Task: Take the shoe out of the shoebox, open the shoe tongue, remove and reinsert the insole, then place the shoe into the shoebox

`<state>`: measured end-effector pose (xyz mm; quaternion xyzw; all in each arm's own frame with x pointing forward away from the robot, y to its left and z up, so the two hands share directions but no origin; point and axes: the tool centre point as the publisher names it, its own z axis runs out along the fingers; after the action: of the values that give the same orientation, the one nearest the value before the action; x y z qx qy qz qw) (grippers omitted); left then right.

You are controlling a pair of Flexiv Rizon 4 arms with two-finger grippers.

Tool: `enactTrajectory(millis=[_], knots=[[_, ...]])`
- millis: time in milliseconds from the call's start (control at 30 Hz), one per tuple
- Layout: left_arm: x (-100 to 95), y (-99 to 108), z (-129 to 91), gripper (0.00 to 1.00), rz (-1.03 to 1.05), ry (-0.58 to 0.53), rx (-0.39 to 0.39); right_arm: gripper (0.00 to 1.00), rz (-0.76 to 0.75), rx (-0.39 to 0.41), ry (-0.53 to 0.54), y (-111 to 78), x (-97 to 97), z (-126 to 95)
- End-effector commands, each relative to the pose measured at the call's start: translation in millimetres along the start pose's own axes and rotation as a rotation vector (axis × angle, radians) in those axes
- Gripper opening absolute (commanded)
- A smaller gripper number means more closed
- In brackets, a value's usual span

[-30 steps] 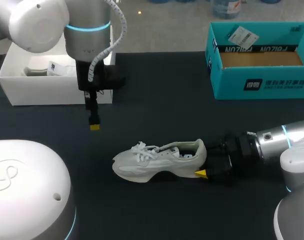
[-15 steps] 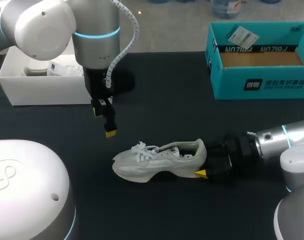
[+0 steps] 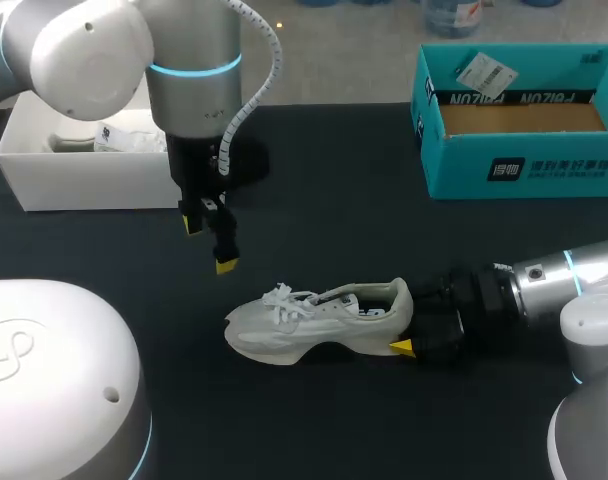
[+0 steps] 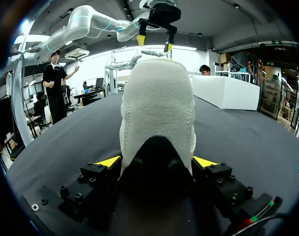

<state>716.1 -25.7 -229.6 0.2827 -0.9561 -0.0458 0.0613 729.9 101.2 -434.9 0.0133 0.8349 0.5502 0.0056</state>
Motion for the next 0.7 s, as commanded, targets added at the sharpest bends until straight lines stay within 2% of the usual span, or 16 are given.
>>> enactTrajectory(millis=[33, 67, 133, 267, 433, 700], knots=[[20.2, -13, 1, 1.0, -0.306, -0.118, -0.086, 0.0, 0.0, 0.002, -0.002, -5.6, 0.1, 5], [24.9, -16, 2, 1.0, -0.355, -0.127, -0.102, 0.0, 0.0, 0.002, -0.002, -5.6, 0.1, 5], [40.4, -18, 3, 1.0, -0.421, -0.177, -0.082, 0.0, 0.0, 0.002, -0.002, -5.6, 0.1, 5], [56.0, -22, 8, 1.0, -0.563, -0.205, -0.07, 0.0, 0.0, 0.002, -0.002, -5.6, 0.1, 5], [76.8, -27, 17, 1.0, -0.736, -0.182, -0.065, 0.0, 0.0, 0.002, -0.002, -5.6, 0.1, 5], [85.0, -29, 16, 1.0, -0.893, -0.125, 0.012, 0.0, 0.0, 0.002, -0.002, -5.6, 0.1, 5]])
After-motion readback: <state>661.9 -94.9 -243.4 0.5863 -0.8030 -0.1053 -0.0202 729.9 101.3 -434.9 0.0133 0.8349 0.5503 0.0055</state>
